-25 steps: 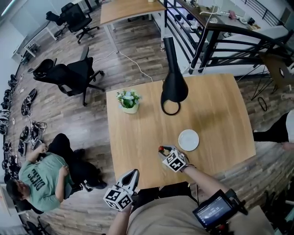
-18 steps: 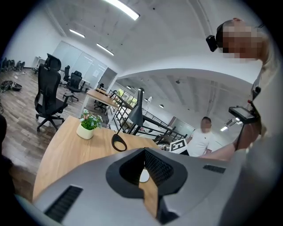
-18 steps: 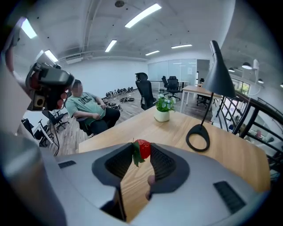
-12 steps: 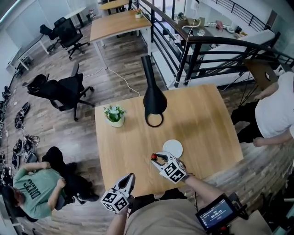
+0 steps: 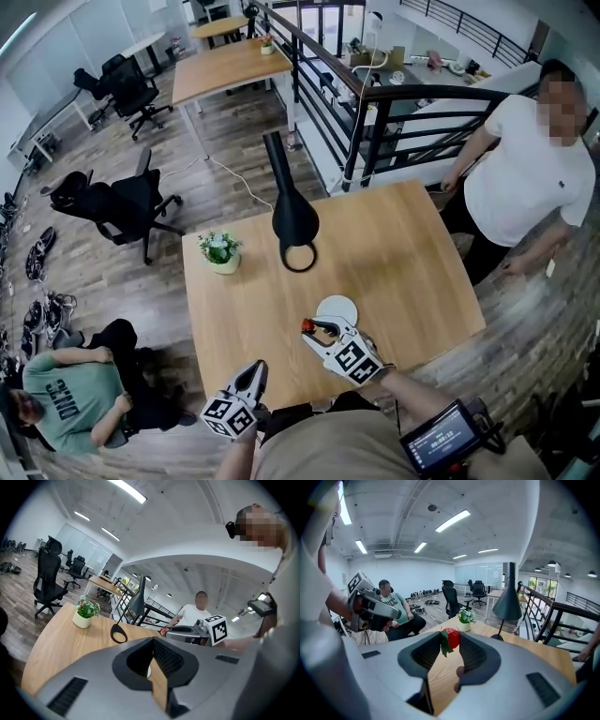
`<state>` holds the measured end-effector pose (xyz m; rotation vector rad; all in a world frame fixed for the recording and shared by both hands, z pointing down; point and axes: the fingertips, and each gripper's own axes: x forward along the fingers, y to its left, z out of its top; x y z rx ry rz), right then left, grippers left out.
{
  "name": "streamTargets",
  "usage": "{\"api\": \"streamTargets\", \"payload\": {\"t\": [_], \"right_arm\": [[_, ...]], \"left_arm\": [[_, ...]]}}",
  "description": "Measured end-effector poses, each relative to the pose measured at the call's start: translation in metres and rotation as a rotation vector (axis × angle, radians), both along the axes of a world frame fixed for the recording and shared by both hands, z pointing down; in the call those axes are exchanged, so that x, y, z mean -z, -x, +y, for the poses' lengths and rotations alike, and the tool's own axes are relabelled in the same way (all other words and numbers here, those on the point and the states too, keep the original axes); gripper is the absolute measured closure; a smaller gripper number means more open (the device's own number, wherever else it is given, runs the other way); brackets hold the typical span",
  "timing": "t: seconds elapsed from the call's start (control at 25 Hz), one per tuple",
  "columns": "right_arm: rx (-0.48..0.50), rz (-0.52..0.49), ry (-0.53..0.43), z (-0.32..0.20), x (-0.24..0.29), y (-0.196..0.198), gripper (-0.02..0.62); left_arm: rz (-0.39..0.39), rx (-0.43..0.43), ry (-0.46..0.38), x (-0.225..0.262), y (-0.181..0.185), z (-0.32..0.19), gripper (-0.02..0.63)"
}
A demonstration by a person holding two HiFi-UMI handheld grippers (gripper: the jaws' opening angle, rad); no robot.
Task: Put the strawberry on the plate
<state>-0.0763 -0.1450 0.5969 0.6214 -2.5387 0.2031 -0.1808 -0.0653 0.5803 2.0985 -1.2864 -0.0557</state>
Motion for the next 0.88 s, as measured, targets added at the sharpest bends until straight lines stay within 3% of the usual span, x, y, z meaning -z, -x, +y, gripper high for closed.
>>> {"api": "streamTargets", "payload": {"t": [0.44,0.88], "right_arm": [[-0.049,-0.068,-0.064,-0.018,0.035,-0.042,0.474],[-0.164,-0.078,-0.107,-0.035,0.049,-0.105,0.474]], "left_arm": [[0.016,0.012,-0.019,0.006,-0.024,-0.018,0.603],[0.014,-0.029,-0.025,0.006,-0.049,-0.036,0.603]]}}
